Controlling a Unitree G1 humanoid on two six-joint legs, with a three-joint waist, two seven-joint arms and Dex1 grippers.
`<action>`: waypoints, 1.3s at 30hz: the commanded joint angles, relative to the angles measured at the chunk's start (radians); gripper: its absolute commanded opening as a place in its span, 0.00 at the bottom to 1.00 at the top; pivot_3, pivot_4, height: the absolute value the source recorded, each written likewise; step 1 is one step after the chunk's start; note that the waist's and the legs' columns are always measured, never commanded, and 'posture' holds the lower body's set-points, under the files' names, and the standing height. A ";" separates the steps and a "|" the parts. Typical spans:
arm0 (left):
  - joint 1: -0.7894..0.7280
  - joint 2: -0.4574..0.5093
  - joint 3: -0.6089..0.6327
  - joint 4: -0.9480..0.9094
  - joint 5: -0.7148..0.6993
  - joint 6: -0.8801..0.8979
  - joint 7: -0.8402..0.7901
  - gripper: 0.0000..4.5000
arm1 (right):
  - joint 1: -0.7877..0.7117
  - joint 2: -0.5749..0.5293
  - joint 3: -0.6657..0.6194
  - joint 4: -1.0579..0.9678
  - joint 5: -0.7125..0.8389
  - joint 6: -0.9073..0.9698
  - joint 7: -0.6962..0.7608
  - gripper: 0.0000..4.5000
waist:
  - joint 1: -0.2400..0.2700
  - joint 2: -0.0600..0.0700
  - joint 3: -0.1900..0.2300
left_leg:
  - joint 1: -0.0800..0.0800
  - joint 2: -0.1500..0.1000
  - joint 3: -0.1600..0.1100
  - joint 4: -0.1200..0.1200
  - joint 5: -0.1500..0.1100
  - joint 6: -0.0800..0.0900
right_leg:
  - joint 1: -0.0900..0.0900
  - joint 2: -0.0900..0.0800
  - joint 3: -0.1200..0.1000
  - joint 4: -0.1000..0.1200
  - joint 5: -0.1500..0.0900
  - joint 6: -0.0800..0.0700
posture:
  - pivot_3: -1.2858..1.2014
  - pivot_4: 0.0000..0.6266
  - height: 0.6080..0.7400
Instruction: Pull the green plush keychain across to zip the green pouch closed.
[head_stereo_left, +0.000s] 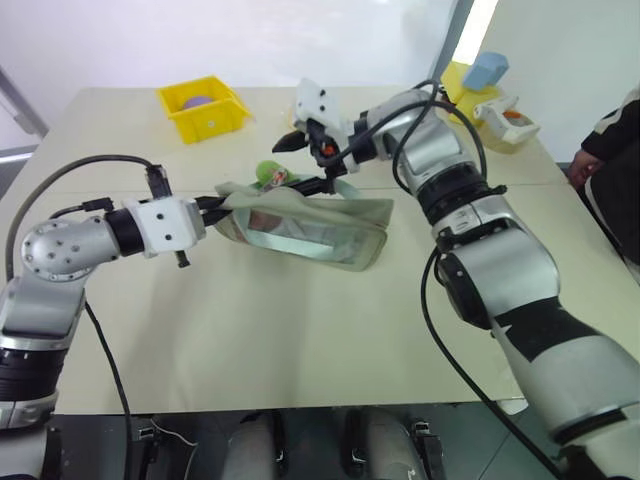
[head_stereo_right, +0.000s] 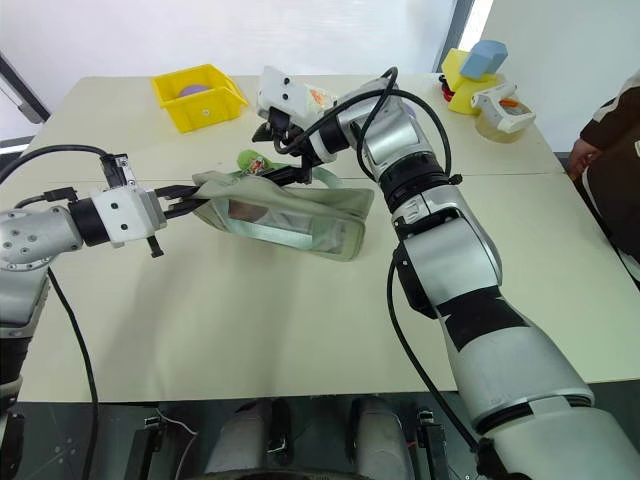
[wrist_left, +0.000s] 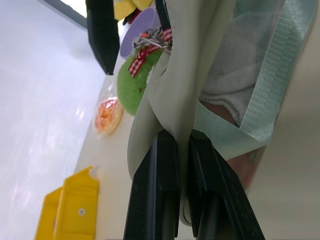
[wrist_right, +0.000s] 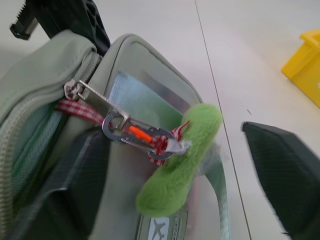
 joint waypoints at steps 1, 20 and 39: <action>-0.011 0.009 0.023 -0.046 -0.037 0.045 0.003 0.00 | -0.018 -0.041 0.006 -0.003 -0.035 -0.019 -0.017 0.53 | 0.001 0.000 0.000 | 0.000 0.000 0.000 0.000 0.000 0.000 | 0.000 0.000 0.000 0.000 0.000 0.000 | 0.52 0.24 0.99; -0.060 -0.008 -0.002 -0.025 -0.050 0.086 -0.006 0.00 | 0.034 -0.051 0.022 -0.089 -0.050 0.031 0.002 0.41 | -0.001 0.000 0.000 | 0.000 0.000 0.000 0.000 0.000 0.000 | -0.001 0.000 0.000 0.000 0.000 0.000 | 0.52 0.24 0.99; -0.039 0.002 0.008 -0.054 -0.055 0.113 -0.005 0.00 | 0.069 0.033 0.043 -0.102 -0.063 -0.028 -0.002 0.79 | -0.001 0.000 0.000 | 0.000 0.000 0.000 0.000 0.000 0.000 | 0.000 0.000 0.000 0.000 0.000 0.000 | 0.52 0.24 0.99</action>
